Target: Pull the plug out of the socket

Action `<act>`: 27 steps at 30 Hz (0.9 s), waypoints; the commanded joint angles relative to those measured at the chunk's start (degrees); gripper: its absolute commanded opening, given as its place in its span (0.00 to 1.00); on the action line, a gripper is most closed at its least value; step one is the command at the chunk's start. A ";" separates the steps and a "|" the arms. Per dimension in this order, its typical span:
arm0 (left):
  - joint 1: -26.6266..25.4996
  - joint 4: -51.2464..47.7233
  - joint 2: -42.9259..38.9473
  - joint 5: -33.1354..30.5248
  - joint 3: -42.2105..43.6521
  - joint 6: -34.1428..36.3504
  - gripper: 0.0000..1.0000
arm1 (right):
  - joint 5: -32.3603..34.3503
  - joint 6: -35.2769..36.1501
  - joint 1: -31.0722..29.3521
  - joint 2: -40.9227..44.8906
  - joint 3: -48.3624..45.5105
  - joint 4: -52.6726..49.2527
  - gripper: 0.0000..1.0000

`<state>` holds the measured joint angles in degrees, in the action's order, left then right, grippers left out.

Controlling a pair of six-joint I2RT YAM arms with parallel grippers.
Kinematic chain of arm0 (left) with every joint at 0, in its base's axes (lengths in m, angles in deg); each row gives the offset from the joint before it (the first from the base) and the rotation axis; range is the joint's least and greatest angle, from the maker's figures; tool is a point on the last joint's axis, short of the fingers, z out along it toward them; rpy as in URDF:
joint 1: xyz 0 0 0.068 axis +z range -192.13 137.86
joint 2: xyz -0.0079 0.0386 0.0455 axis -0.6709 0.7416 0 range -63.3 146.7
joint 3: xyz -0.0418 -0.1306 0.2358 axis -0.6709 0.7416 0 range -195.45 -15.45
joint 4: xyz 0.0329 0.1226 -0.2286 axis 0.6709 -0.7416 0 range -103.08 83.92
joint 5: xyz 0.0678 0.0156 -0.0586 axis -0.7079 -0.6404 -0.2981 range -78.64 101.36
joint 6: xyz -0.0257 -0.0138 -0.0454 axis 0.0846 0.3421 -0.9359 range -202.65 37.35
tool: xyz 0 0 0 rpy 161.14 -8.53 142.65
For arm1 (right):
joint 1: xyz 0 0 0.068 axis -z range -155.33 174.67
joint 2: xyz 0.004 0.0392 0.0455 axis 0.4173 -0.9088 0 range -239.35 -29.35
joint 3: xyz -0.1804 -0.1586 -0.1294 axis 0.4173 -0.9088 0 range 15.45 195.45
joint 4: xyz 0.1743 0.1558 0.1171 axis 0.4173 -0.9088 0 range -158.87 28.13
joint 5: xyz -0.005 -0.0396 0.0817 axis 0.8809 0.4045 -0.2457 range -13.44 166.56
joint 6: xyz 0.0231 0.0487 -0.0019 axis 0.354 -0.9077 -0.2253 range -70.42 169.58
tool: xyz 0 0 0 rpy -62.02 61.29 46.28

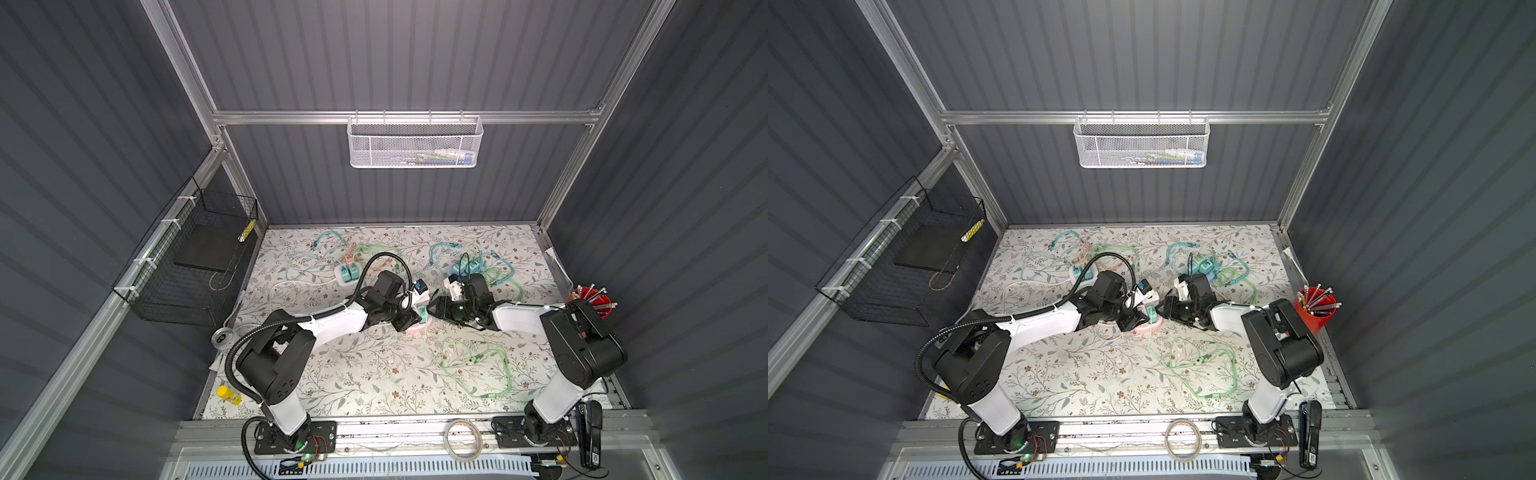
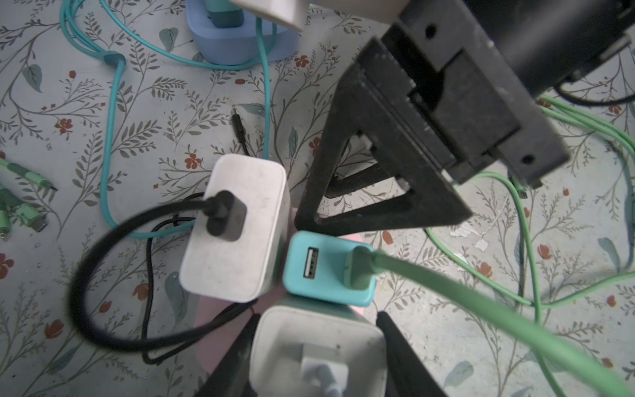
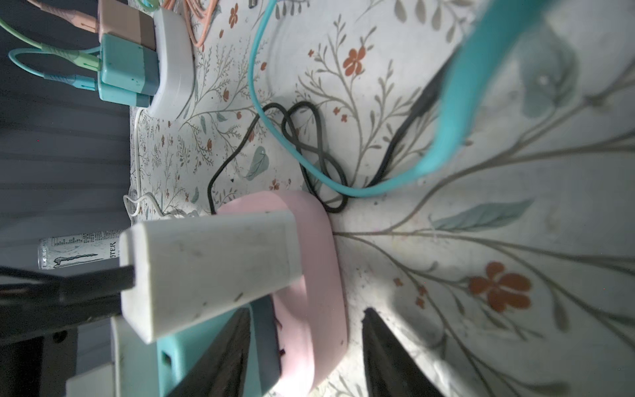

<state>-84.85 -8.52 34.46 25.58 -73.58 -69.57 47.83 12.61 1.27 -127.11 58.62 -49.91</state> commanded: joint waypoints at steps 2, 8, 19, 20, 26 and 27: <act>-1.61 2.05 1.82 -1.80 0.52 -4.15 0.39 | -0.60 2.36 0.46 1.24 -0.33 -2.57 0.53; -2.10 1.33 1.28 -1.97 0.46 -4.09 0.48 | 0.08 3.34 0.46 0.81 -0.13 -3.21 0.51; -2.00 -1.81 -1.57 -3.27 1.19 0.99 0.66 | 1.03 4.62 0.61 -0.99 -0.03 -3.75 0.50; -2.02 -2.03 -1.76 -3.40 1.23 1.71 0.67 | 1.35 4.74 0.63 -0.94 -0.09 -3.84 0.49; -1.07 -2.74 -1.96 -0.92 1.29 5.34 0.67 | 1.87 5.40 1.16 -0.51 -0.28 -4.32 0.49; -0.92 -2.69 -1.79 -0.48 1.34 6.05 0.67 | 1.84 5.44 1.23 -0.41 -0.37 -4.32 0.49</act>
<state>-86.30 -9.55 33.98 23.24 -72.96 -67.01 48.77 17.03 2.10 -127.35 58.62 -53.18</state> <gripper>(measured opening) 0.674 0.492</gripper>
